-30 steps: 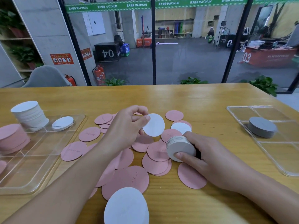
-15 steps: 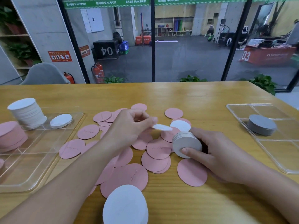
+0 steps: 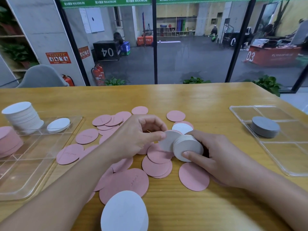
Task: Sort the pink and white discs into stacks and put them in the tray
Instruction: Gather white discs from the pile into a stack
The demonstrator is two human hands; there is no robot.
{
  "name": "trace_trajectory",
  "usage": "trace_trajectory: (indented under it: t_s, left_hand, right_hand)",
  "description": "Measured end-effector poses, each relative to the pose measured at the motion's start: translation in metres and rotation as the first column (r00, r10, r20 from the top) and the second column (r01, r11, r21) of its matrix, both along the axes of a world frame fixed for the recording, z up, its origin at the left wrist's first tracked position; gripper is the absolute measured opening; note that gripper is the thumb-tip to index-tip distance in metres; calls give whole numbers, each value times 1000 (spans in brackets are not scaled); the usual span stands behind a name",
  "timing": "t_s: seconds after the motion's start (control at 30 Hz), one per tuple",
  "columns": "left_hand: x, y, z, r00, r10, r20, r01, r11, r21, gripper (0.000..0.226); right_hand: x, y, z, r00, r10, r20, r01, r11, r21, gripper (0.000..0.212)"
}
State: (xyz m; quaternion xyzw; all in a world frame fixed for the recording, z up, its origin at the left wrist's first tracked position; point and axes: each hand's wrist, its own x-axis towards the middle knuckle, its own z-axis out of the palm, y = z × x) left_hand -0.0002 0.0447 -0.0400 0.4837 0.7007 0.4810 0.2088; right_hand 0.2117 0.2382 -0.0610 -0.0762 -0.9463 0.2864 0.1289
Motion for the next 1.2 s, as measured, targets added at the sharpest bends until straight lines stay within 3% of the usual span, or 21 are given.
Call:
trace_trajectory:
  t_s: [0.23, 0.33, 0.4, 0.47, 0.57, 0.7, 0.77, 0.93, 1.0, 1.1, 1.2]
  left_hand:
    - [18, 15, -10, 993, -103, 58, 98, 991, 90, 21]
    - [14, 22, -12, 997, -75, -26, 77, 994, 74, 33]
    - [6, 30, -9, 980, -5, -201, 7, 1000, 10, 42]
    - [0, 42, -4, 922, -42, -384, -7, 992, -123, 52]
    - [-6, 58, -9, 881, -187, -435, 33, 941, -338, 66]
    - [-11, 57, -20, 820, -220, -528, -13, 916, -402, 53]
    - [-19, 49, -21, 795, -161, -585, -78, 929, -361, 38]
    - [-40, 33, -18, 684, 79, -725, -356, 904, -237, 29]
    - [-40, 33, -19, 715, 79, -695, -369, 886, -279, 24]
    - [-38, 33, -16, 748, 34, -663, -388, 833, -395, 52]
    - [-39, 32, -15, 727, 25, -687, -423, 804, -419, 56]
  right_hand:
    - [-2, -5, -6, 999, 9, -33, -9, 1000, 6, 16]
    - [-3, -5, -6, 1000, 7, -18, -7, 1000, -4, 24]
    - [-3, -5, -6, 1000, 16, -19, -16, 1000, 3, 26]
    - [-4, -4, -6, 1000, 23, -19, -23, 1000, 5, 27]
    - [-2, -4, -4, 999, 42, -28, -43, 999, -16, 27]
    - [-1, -3, -5, 999, 43, -21, -43, 998, -36, 26]
    - [-2, -1, -7, 999, 38, -16, -38, 999, -29, 28]
    - [-3, -2, -7, 999, 32, -14, -33, 999, -30, 29]
    - [-3, -2, -7, 999, 34, -17, -34, 999, -29, 28]
    - [-3, -3, -7, 999, 34, -21, -35, 999, -33, 28]
    - [-3, -4, -6, 999, 36, -26, -37, 999, -30, 29]
